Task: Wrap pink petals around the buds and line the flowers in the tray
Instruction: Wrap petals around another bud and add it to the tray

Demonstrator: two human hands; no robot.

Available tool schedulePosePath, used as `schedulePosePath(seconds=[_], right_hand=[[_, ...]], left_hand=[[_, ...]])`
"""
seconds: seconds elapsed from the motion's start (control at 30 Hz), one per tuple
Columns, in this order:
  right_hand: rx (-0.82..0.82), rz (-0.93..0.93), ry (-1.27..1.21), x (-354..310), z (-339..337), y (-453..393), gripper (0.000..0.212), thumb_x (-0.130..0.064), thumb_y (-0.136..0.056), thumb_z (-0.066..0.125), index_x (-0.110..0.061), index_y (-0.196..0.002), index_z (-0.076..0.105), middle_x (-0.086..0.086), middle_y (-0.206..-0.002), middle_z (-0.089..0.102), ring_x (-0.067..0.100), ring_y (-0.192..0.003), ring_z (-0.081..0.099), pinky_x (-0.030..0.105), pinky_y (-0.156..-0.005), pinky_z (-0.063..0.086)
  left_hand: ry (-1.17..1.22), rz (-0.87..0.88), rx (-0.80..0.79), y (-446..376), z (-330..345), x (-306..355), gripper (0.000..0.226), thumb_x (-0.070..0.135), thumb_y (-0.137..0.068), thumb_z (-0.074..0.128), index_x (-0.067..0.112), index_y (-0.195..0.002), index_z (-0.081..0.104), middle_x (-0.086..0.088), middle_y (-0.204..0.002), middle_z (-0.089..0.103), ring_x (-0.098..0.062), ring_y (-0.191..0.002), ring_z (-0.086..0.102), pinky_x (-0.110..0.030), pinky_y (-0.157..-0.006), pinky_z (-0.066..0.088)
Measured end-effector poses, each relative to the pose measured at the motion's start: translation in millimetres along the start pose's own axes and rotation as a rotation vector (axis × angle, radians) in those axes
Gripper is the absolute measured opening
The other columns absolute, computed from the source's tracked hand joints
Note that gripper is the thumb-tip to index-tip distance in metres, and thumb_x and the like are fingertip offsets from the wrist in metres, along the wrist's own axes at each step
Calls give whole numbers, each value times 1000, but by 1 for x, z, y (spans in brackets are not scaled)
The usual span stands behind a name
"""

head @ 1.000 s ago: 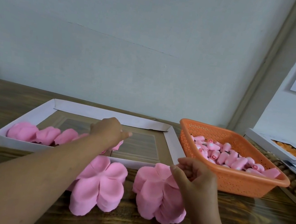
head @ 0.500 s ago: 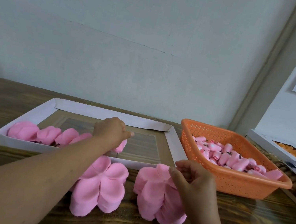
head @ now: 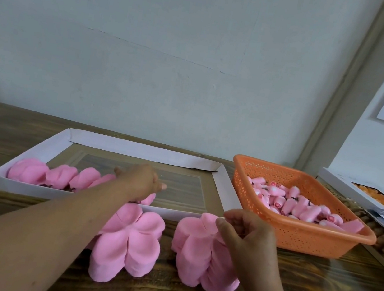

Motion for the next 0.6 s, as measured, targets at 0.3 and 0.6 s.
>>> schedulePosePath(seconds=[0.3,0.6], right_hand=[[-4,-13,13,-1,0,0,20,-7,-77,72,-23,-68,66,-2,-65,65,9,-63,60,18,-54,48],[-19,-29,27,-2,2,1,22,-9,-78,71,-26,-67,63,-4,-63,63,4,-63,59,13,-53,45]], left_hand=[[51,99,-63,4,-1,0,51,28,-98,51,13,-53,34,-2,-55,31,-13,-52,29,-25,-49,22],[-4,103,-92,7,-4,0,48,29,-98,52,11,-55,39,-2,-57,34,-17,-59,33,-25,-52,25]])
Point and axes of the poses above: each hand's wrist, its own y-axis away from the middle knuckle, its own z-axis out of the palm, x = y × z, the point moved 5 cm from there along -y, towards the middle knuckle
